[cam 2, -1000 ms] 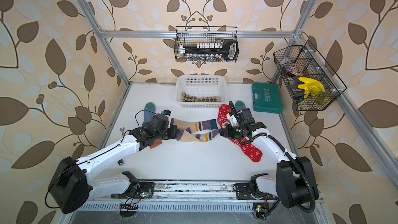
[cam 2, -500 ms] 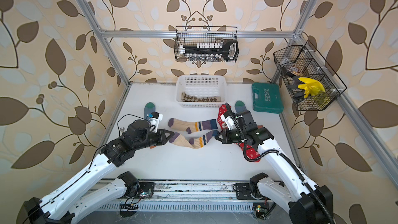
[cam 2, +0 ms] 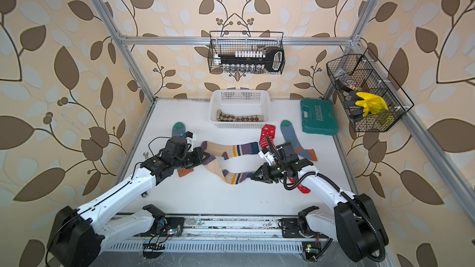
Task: Place the socks together as a pair
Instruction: Flatten out the sock at the center of the board.
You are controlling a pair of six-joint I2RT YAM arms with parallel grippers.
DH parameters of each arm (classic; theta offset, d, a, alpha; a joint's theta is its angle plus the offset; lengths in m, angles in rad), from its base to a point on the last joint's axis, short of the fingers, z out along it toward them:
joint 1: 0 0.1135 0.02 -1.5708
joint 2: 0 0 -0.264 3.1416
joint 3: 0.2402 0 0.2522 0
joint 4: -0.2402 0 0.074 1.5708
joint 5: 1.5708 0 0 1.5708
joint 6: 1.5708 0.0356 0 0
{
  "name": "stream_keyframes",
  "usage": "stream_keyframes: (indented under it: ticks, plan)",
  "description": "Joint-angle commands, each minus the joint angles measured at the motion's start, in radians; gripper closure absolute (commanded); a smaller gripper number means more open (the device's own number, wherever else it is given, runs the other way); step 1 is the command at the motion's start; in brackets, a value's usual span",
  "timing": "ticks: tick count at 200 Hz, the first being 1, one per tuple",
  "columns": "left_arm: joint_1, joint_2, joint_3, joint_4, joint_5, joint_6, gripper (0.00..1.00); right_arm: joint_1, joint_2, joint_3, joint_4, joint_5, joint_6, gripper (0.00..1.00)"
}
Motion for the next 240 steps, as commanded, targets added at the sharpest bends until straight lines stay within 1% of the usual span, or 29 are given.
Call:
stream_keyframes:
  ticks: [1, 8, 24, 38, 46, 58, 76, 91, 99, 127, 148, 181, 240]
  plan:
    - [0.083, 0.088, -0.013, 0.129, 0.039, -0.015, 1.00, -0.033, 0.032, 0.036, -0.035, 0.150, -0.081, 0.77]
    - [0.112, 0.123, -0.014, 0.148, 0.049, -0.013, 1.00, -0.032, 0.037, 0.049, -0.055, 0.213, -0.094, 0.75]
    - [0.169, 0.196, -0.014, 0.198, 0.100, -0.019, 1.00, -0.031, 0.047, 0.069, -0.051, 0.284, -0.093, 0.75]
    - [0.189, 0.233, -0.004, 0.215, 0.128, -0.013, 1.00, 0.001, 0.040, 0.094, -0.068, 0.367, -0.105, 0.73]
    - [0.191, 0.246, 0.005, 0.214, 0.136, -0.004, 1.00, 0.051, 0.025, 0.111, -0.079, 0.431, -0.112, 0.72]
    - [0.193, 0.253, 0.016, 0.203, 0.138, 0.011, 1.00, 0.158, 0.015, 0.148, -0.106, 0.520, -0.136, 0.70]
    - [0.195, 0.248, 0.021, 0.183, 0.130, 0.033, 1.00, 0.308, 0.038, 0.201, -0.155, 0.659, -0.181, 0.68]
    - [0.202, 0.232, 0.016, 0.178, 0.126, 0.041, 1.00, 0.376, 0.081, 0.226, -0.183, 0.760, -0.198, 0.67]
    - [0.204, 0.226, 0.017, 0.171, 0.127, 0.044, 1.00, 0.393, 0.108, 0.233, -0.187, 0.789, -0.200, 0.67]
    - [0.211, 0.210, 0.028, 0.139, 0.127, 0.068, 1.00, 0.527, 0.207, 0.274, -0.220, 0.900, -0.199, 0.66]
    - [0.217, 0.207, 0.041, 0.116, 0.126, 0.088, 1.00, 0.589, 0.282, 0.299, -0.248, 0.958, -0.188, 0.66]
    - [0.221, 0.199, 0.042, 0.098, 0.118, 0.100, 1.00, 0.640, 0.340, 0.299, -0.253, 0.990, -0.165, 0.66]
    - [0.223, 0.201, 0.045, 0.077, 0.132, 0.119, 1.00, 0.651, 0.421, 0.319, -0.244, 1.044, -0.130, 0.65]
